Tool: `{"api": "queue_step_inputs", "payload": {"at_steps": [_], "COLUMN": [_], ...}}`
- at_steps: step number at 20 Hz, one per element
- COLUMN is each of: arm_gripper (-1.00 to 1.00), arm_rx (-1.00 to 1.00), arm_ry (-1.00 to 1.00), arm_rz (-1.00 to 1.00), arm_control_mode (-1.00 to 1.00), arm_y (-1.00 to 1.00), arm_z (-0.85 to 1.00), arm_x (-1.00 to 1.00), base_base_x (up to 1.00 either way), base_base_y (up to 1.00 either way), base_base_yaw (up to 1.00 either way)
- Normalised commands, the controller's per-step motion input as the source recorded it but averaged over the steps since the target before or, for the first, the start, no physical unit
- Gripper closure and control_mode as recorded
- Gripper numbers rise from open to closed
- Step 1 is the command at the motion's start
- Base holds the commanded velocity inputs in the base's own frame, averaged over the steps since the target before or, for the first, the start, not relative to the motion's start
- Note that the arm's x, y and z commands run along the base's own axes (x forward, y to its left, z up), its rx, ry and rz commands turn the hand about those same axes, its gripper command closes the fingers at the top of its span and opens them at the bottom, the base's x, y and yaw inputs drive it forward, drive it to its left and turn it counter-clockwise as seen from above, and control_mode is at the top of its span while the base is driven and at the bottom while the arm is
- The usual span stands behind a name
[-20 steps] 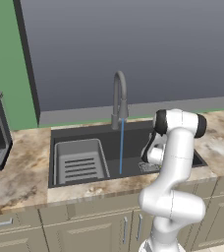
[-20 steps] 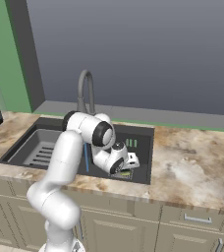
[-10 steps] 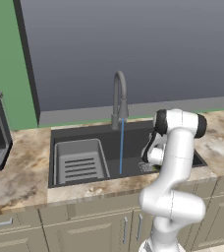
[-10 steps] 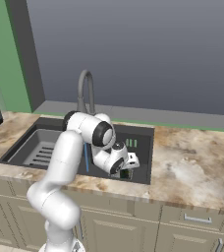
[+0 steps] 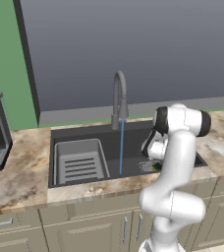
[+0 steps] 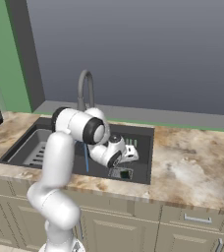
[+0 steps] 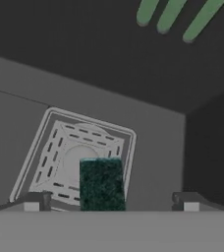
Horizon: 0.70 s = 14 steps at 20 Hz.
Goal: Soak the sponge with water for a few seconds and then drop it inside the sink.
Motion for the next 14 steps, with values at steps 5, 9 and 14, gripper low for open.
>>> {"api": "queue_step_inputs", "payload": {"at_steps": [5,9,14], "arm_gripper": [-1.00,-1.00,-1.00], "arm_rx": [0.00,0.00,0.00], "arm_ry": [-0.08,-0.14,-0.12], "arm_rz": [-0.01,-0.04,-0.05], "arm_control_mode": [-1.00,-1.00,-1.00], "arm_y": [-0.01,-0.04,-0.03], "arm_z": [0.70,0.58,0.69], "arm_x": [-0.07,-0.13,-0.15], "base_base_x": [0.00,0.00,0.00], "base_base_y": [0.00,0.00,0.00], "base_base_yaw": [0.00,0.00,0.00]}}
